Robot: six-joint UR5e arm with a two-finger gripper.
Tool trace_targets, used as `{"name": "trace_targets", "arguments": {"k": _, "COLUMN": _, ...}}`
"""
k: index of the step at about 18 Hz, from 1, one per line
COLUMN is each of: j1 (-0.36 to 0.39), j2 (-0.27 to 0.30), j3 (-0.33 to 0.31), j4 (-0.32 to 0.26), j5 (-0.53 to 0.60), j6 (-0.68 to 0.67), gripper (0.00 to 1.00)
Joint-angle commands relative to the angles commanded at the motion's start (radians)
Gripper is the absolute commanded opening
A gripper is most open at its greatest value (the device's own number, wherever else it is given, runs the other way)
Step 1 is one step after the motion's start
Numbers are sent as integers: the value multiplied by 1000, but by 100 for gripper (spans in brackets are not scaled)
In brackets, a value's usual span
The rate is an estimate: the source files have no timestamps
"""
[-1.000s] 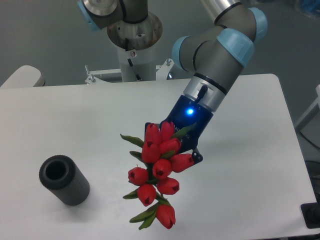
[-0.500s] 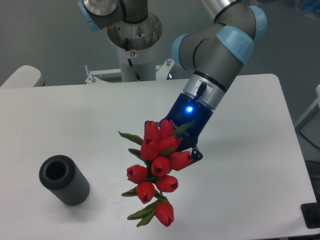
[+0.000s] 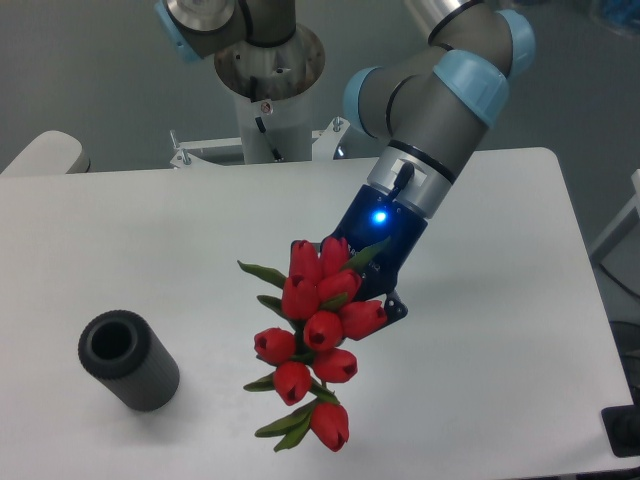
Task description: Place the flowers on the table
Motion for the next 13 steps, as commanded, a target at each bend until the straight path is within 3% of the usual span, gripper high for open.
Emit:
{"name": "trace_targets", "arguments": {"k": 6, "j1": 11, "j2": 11, "j3": -8, "j4": 0, "j5": 29, "j6": 34, "gripper": 29}}
{"name": "trace_targets", "arguments": {"k": 13, "j1": 0, "j2": 61, "j3": -83, "j4": -2, "j5": 244, "j6": 185, "gripper": 29}}
